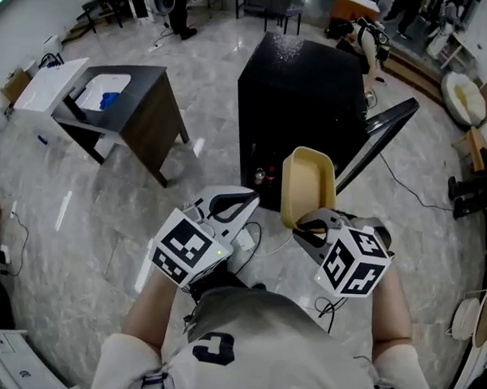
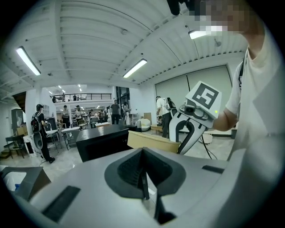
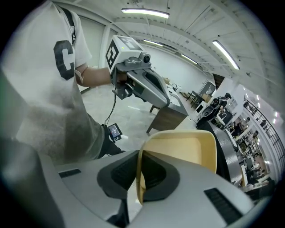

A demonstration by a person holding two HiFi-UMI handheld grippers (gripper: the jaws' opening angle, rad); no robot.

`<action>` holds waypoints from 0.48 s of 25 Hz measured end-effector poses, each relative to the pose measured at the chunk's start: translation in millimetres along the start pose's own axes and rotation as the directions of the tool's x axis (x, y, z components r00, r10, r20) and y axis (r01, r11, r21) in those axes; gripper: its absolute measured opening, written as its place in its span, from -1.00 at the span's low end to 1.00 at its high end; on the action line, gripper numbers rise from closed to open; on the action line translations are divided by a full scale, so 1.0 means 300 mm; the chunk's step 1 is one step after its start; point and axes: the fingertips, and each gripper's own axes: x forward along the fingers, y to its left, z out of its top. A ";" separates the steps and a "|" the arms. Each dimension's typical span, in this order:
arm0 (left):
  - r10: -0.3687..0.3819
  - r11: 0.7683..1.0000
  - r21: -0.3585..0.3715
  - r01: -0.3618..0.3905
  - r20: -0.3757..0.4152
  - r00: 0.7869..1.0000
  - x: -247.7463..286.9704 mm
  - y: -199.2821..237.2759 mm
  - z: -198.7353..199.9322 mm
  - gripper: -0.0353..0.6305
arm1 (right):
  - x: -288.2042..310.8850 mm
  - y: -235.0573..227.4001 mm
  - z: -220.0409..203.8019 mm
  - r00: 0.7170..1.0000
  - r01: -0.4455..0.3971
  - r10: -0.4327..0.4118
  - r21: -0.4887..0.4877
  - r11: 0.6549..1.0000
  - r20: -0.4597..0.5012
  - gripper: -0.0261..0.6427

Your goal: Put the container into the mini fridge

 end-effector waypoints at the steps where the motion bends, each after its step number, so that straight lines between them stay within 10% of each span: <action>1: -0.011 1.000 0.008 0.011 0.001 1.000 0.025 0.002 0.000 -0.72 | 0.002 -0.022 -0.015 1.000 0.010 -0.010 0.004 1.000 -0.011 -0.83; 12: -0.080 0.996 0.045 0.079 0.025 0.996 0.151 0.230 -0.001 -0.72 | 0.116 -0.291 -0.022 0.991 0.090 -0.085 0.046 0.995 -0.107 -0.83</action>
